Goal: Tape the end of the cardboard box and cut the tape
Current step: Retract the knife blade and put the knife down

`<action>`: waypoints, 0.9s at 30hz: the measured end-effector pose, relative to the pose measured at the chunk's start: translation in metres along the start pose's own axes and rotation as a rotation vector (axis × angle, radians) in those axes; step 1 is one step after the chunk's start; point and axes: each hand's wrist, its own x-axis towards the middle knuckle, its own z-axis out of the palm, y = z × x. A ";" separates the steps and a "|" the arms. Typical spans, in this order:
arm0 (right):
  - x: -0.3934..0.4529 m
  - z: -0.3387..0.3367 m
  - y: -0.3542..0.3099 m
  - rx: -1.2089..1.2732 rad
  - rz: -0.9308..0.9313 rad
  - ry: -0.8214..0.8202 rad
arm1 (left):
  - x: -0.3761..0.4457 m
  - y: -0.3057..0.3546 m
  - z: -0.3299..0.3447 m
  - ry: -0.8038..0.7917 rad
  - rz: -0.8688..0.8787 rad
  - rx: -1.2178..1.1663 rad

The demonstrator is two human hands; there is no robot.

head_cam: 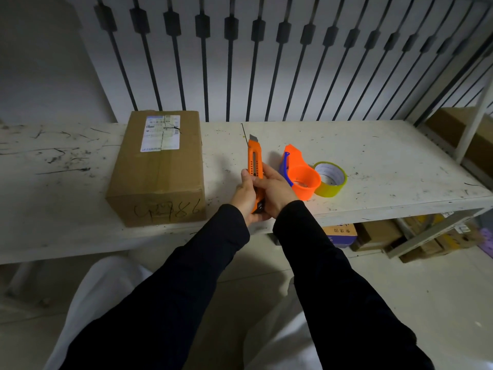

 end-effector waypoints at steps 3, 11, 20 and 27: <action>-0.001 0.006 0.002 -0.318 0.007 0.109 | -0.002 -0.002 0.003 0.022 0.046 0.016; -0.001 0.000 0.008 -0.165 0.027 0.128 | -0.007 0.001 -0.018 0.016 0.071 0.227; 0.002 0.006 0.014 0.039 0.045 0.138 | -0.005 -0.005 -0.016 0.025 0.164 0.196; 0.005 0.004 0.016 -0.043 0.027 0.177 | -0.009 -0.004 -0.014 -0.009 0.137 0.151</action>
